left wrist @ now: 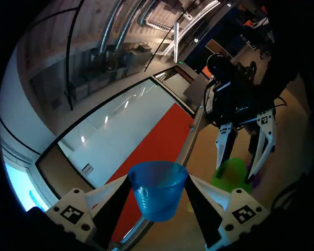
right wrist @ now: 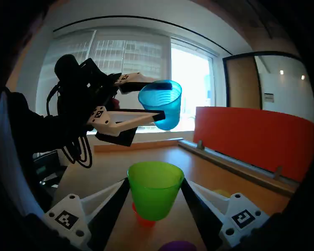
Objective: Pour water
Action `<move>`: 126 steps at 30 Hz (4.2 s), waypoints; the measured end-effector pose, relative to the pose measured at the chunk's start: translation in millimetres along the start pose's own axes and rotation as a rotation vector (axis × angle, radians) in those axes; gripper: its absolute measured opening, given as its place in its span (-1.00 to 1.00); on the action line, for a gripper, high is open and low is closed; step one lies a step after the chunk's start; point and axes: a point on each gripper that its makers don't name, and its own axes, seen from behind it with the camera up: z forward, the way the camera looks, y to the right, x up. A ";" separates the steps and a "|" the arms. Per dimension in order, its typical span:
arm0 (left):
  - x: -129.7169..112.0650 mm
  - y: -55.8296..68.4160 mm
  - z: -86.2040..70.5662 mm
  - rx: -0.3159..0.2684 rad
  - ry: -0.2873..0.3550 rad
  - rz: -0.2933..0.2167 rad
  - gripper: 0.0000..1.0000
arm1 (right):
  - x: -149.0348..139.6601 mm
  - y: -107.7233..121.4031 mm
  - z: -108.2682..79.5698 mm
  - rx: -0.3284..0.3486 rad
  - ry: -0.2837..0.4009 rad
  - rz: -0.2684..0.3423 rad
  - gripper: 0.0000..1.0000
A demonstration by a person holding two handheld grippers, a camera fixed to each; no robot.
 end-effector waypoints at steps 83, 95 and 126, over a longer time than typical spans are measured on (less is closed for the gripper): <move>28.9 -0.4 -0.5 0.025 0.047 0.300 0.73 | 7.0 -5.0 0.1 0.011 0.020 -0.023 0.82; 30.6 -0.8 0.7 0.029 0.051 0.321 0.73 | 7.6 -5.1 -1.1 0.010 0.027 -0.025 0.82; 34.9 1.1 1.0 0.032 0.058 0.380 0.73 | 9.7 -7.7 -2.3 0.017 0.033 -0.031 0.82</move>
